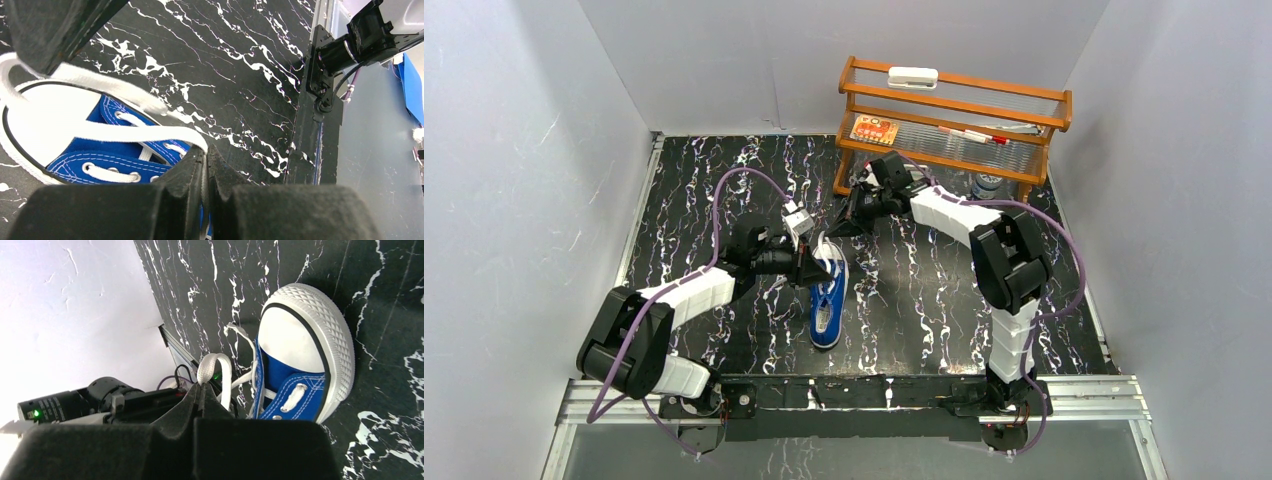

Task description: Tie the shoes

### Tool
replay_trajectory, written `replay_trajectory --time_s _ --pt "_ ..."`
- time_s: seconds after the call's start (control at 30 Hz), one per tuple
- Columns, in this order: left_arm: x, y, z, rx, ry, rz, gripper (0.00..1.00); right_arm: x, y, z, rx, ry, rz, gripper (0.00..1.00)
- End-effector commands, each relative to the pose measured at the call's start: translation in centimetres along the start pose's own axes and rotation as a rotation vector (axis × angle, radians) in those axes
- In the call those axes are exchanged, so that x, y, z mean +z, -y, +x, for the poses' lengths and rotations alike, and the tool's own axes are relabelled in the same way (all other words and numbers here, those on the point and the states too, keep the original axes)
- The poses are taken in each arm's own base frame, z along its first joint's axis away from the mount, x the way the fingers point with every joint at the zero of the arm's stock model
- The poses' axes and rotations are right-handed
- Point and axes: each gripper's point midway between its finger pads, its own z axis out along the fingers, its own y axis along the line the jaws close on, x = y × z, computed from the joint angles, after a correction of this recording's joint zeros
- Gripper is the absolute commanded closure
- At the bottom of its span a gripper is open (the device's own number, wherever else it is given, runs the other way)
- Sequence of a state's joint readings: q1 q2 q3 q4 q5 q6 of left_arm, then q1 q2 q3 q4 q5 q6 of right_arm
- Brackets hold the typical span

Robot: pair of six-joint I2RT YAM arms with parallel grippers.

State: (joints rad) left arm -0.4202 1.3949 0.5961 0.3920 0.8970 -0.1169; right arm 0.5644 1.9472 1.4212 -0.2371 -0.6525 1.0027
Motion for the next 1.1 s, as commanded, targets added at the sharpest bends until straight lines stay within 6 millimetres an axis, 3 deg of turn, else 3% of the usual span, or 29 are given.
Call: replay_trajectory --time_s 0.0,0.23,0.5,1.07 --pt "-0.6 1.5 -2.2 0.106 0.071 0.040 0.97 1.0 -1.7 -0.2 0.106 0.011 0.002 1.00" --pt "-0.7 1.6 -2.0 0.114 0.076 0.037 0.97 1.9 0.2 -0.1 0.239 0.050 0.087 1.00" --pt "-0.7 1.6 -2.1 0.116 0.087 0.032 0.97 1.8 0.3 -0.3 0.324 0.081 0.119 1.00" --pt "-0.7 1.1 -2.4 0.120 0.099 0.011 0.97 2.5 0.5 2.5 0.427 0.049 0.179 1.00"
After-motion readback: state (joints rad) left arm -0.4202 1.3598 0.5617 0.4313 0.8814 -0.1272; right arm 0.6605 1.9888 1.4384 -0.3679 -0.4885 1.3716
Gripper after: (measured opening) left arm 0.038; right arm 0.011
